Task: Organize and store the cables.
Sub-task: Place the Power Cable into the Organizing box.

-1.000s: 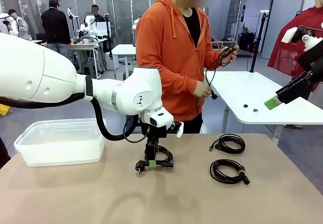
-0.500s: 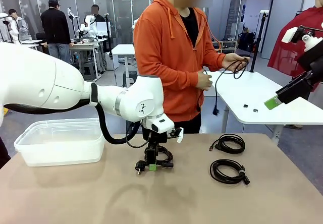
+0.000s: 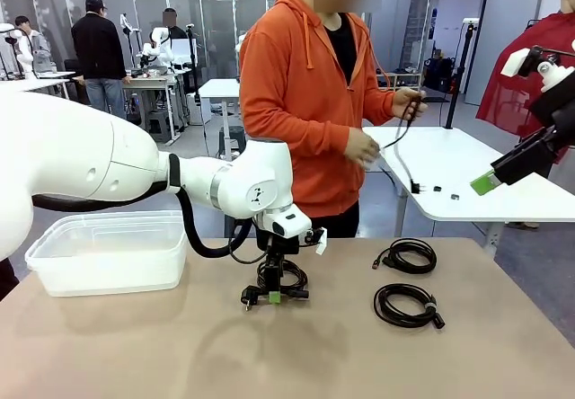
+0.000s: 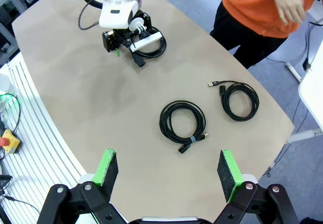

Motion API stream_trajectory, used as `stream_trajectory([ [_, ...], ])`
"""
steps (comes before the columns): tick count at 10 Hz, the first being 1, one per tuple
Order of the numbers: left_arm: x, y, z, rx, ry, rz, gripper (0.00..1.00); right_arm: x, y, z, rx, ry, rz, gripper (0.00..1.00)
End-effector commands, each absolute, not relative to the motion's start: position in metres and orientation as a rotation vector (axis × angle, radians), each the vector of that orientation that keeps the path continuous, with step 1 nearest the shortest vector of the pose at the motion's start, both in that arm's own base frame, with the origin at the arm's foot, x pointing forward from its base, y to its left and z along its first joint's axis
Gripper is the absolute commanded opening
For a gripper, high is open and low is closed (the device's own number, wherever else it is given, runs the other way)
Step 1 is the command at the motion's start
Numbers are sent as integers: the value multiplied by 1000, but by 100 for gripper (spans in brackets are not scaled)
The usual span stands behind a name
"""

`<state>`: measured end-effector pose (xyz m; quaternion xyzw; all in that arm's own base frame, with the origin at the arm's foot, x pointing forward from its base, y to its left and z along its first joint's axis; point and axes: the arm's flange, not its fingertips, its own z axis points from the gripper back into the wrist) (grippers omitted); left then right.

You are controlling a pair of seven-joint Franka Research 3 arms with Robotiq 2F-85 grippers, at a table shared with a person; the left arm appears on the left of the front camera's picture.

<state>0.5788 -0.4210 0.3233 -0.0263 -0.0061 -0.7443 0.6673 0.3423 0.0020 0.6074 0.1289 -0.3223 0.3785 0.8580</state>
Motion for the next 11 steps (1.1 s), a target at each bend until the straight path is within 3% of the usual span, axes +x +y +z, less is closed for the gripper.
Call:
stream_trajectory([
  [1, 585, -427, 319, -38, 40, -1664, 100, 342, 2, 607, 273, -676, 801, 100],
  [3, 587, -427, 318, -35, 68, -1661, 100, 342, 2, 607, 273, -676, 801, 100],
  [4, 587, -427, 319, -32, 67, -1664, 63, 342, 2, 607, 273, -676, 801, 100],
  [5, 587, -427, 319, -32, 81, -1654, 40, 342, 2, 607, 273, -676, 801, 100],
  [6, 587, -427, 319, -25, 86, -1656, 3, 342, 2, 607, 273, -676, 801, 100],
  [11, 584, -427, 316, -24, 89, -1658, 0, 342, 2, 607, 273, -676, 801, 100],
])
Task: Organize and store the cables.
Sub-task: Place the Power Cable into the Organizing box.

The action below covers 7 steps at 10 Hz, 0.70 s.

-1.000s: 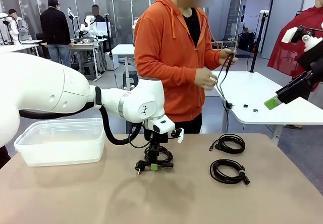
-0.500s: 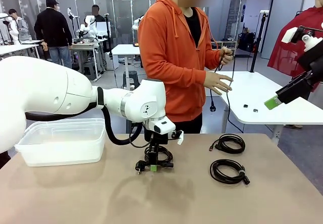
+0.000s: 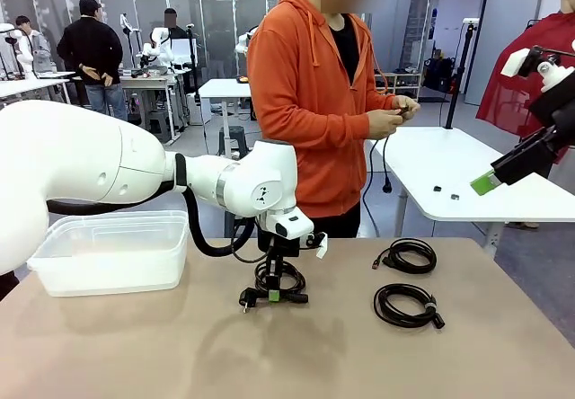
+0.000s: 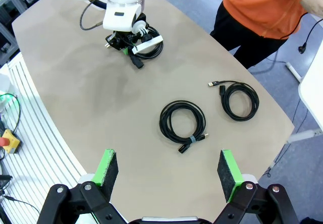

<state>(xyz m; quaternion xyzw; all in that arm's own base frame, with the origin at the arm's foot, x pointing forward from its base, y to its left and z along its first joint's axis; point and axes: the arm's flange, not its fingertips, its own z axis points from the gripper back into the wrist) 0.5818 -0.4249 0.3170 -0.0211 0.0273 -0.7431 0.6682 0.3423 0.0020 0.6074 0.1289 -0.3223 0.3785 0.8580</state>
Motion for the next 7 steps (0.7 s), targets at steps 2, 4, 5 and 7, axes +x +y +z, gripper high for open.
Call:
stream_trajectory([
  [2, 583, -426, 320, -36, 71, -1670, 0, 342, 2, 607, 273, -676, 801, 100],
  [4, 583, -412, 357, -93, 55, -1675, 0, 342, 2, 607, 273, -676, 801, 100],
  [5, 586, -401, 385, -162, 57, -1732, 0, 342, 2, 607, 273, -676, 801, 100],
  [7, 594, -379, 450, -145, 54, -1741, 0, 342, 2, 607, 273, -676, 801, 100],
])
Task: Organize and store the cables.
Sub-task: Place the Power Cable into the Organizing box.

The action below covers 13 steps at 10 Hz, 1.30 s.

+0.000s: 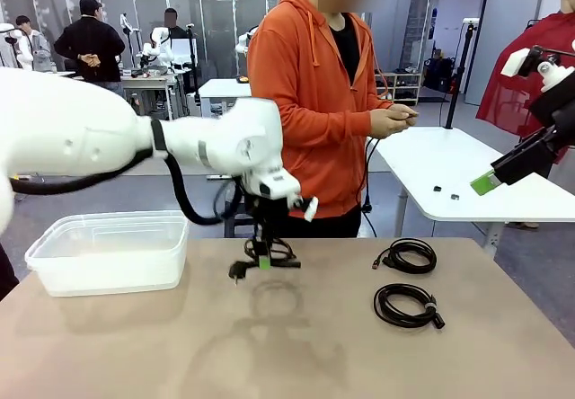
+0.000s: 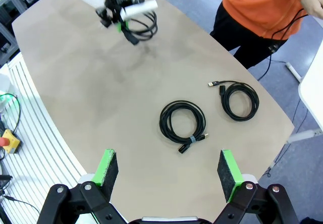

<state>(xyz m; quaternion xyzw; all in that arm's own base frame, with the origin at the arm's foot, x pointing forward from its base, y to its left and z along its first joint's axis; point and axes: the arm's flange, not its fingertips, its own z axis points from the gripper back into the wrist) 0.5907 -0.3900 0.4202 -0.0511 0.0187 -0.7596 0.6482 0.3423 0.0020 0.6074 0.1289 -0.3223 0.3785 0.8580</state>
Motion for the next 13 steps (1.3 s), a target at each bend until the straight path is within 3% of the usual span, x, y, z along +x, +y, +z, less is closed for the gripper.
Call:
stream_trajectory([
  [1, 593, -370, 474, -147, 24, -1761, 0, 342, 2, 607, 273, -676, 801, 100],
  [3, 591, -349, 498, -155, -12, -1766, 0, 342, 2, 607, 273, -676, 801, 100],
  [7, 587, -280, 535, -6, -37, -1801, 0, 342, 2, 607, 273, -676, 801, 100],
  [13, 568, -100, 501, 87, 44, -1764, 0, 342, 2, 607, 273, -676, 801, 100],
])
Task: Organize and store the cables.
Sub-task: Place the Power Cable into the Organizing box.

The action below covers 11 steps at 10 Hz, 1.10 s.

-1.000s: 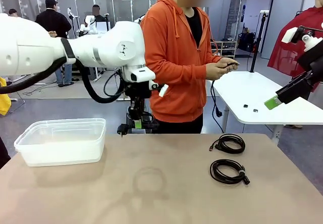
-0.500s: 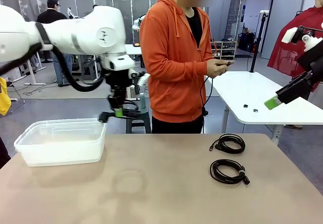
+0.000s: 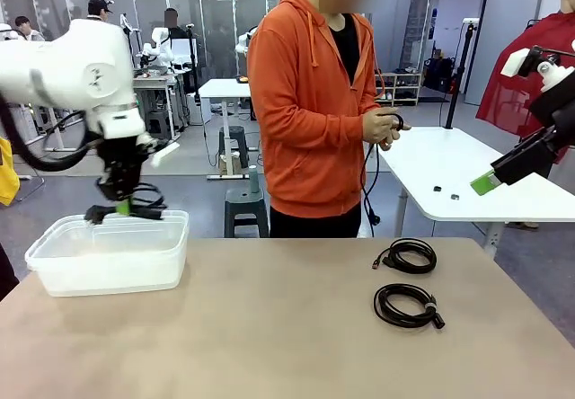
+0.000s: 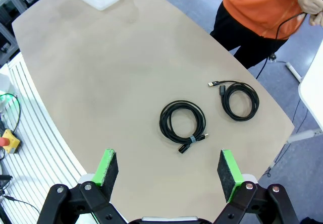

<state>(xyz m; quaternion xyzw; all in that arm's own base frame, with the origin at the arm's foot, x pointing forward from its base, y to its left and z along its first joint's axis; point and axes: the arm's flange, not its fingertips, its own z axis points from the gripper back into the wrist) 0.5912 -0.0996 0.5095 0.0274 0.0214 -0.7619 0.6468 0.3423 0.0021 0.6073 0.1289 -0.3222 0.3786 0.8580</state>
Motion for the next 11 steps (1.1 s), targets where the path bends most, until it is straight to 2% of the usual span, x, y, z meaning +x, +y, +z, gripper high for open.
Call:
stream_trajectory([
  [1, 563, -91, 498, 76, -28, -1790, 0, 342, 2, 607, 273, -676, 801, 100],
  [3, 565, -83, 484, 53, -59, -1800, 0, 342, 2, 607, 273, -676, 801, 100],
  [7, 582, -93, 443, 150, -76, -1723, 0, 342, 2, 607, 273, -676, 801, 100],
  [11, 594, -94, 419, 111, -120, -1692, 0, 342, 2, 607, 273, -676, 801, 100],
])
